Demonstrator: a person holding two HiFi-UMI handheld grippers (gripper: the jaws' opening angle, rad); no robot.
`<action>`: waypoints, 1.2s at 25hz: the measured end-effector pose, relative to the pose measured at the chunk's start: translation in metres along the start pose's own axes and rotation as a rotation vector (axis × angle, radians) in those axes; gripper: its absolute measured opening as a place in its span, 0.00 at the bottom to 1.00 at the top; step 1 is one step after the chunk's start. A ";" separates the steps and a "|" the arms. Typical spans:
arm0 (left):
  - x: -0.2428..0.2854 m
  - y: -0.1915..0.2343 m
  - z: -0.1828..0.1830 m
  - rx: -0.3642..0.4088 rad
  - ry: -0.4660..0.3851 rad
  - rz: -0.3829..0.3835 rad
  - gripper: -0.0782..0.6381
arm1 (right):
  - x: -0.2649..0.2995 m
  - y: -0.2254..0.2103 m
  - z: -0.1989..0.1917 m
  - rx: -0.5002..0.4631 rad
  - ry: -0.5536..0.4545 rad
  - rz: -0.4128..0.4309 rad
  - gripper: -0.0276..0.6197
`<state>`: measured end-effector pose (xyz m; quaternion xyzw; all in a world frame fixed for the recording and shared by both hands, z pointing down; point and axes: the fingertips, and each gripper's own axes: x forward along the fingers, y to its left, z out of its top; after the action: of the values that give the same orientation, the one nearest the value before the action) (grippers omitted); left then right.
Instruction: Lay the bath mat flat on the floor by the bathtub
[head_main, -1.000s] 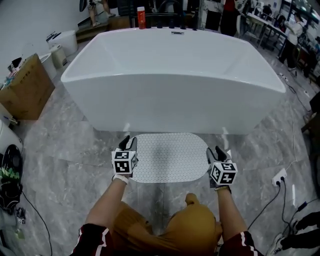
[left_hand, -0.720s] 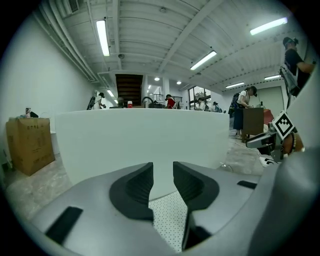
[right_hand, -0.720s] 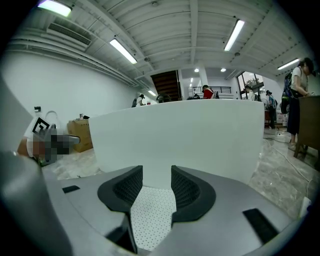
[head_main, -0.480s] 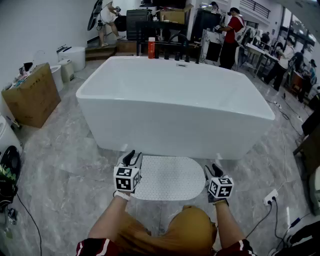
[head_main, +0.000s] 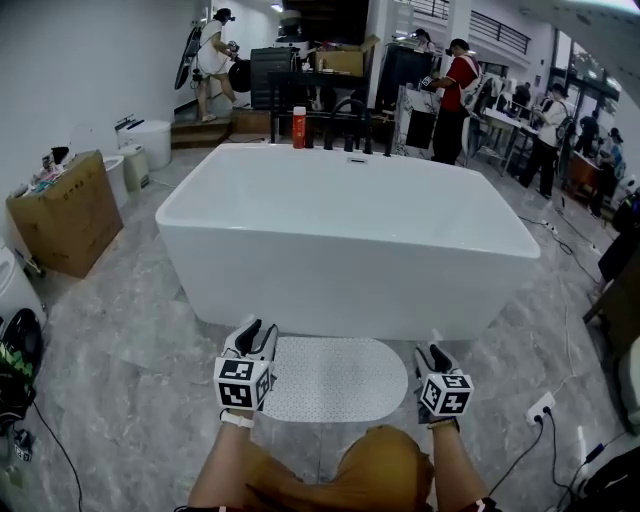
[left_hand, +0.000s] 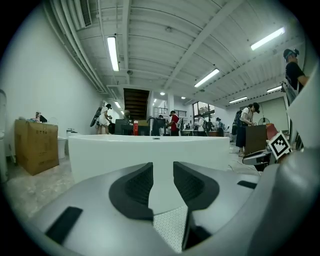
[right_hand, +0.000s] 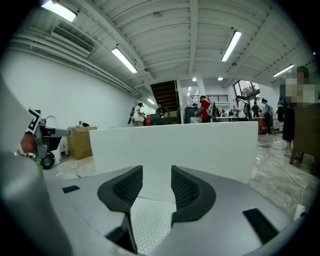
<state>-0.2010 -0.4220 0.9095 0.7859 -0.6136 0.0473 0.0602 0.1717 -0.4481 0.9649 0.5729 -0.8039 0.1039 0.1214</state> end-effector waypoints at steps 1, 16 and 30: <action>-0.002 0.000 0.004 -0.005 -0.009 0.003 0.30 | -0.002 -0.001 0.005 0.001 -0.013 -0.002 0.35; 0.004 -0.016 0.125 0.083 -0.033 0.035 0.30 | -0.014 -0.017 0.107 0.027 -0.023 -0.023 0.35; -0.055 -0.065 0.408 -0.090 -0.033 0.023 0.27 | -0.118 -0.016 0.441 -0.042 -0.049 0.035 0.33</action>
<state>-0.1509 -0.4158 0.4955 0.7759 -0.6251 0.0073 0.0849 0.1908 -0.4822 0.5101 0.5583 -0.8187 0.0750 0.1116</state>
